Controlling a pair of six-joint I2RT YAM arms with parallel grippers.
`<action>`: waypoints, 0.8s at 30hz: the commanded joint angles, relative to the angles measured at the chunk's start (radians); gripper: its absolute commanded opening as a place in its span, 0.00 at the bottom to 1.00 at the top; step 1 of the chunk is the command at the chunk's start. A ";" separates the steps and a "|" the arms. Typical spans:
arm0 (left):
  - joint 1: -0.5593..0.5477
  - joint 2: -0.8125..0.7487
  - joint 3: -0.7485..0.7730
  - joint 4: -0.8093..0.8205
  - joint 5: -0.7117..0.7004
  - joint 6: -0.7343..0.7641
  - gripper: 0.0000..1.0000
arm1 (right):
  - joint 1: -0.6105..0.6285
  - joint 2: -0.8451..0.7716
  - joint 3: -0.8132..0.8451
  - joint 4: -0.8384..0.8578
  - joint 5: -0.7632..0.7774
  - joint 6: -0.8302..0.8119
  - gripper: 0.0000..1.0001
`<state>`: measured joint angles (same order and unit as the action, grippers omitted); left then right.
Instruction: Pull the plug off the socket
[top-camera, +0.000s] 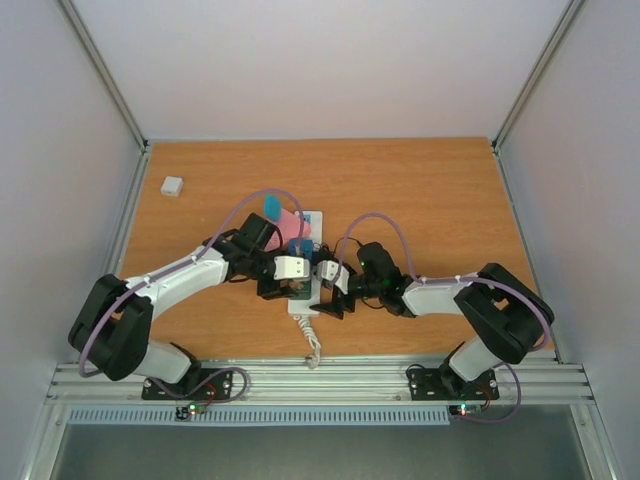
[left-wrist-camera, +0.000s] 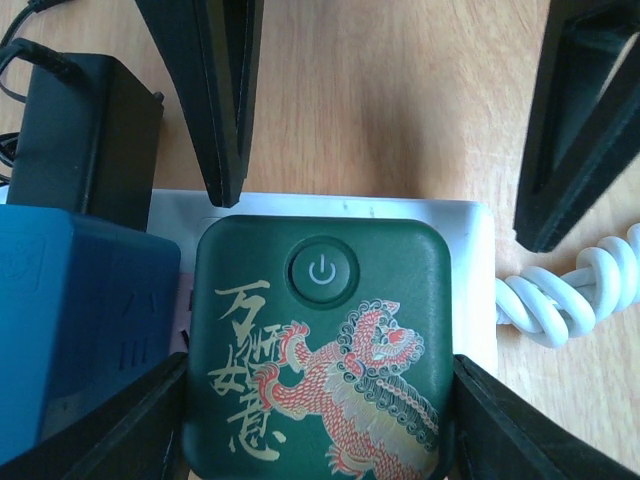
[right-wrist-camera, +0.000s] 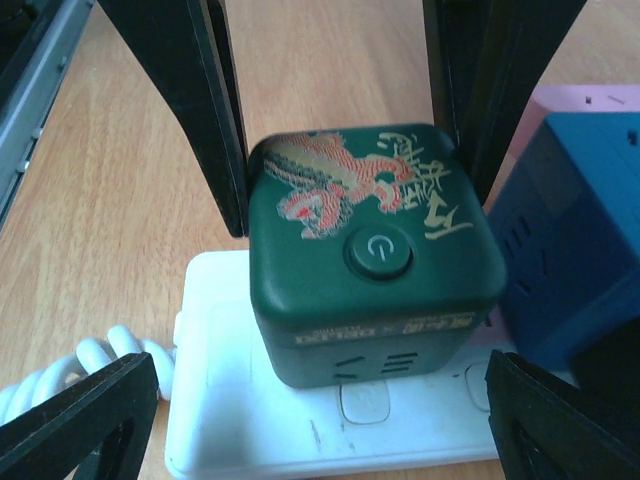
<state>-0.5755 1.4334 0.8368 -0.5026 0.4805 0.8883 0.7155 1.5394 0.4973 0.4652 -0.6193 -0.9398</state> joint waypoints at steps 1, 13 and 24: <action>0.020 -0.052 -0.019 -0.061 -0.002 0.078 0.38 | 0.019 0.047 -0.005 0.099 -0.016 0.026 0.91; 0.045 -0.012 0.009 -0.074 0.134 0.079 0.38 | 0.029 0.143 0.038 0.141 -0.007 0.033 0.91; 0.051 -0.007 0.023 -0.060 0.183 0.057 0.35 | 0.033 0.226 0.083 0.132 -0.003 0.049 0.90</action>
<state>-0.5255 1.4185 0.8246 -0.5617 0.5533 0.9527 0.7372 1.7344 0.5598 0.5701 -0.6216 -0.8951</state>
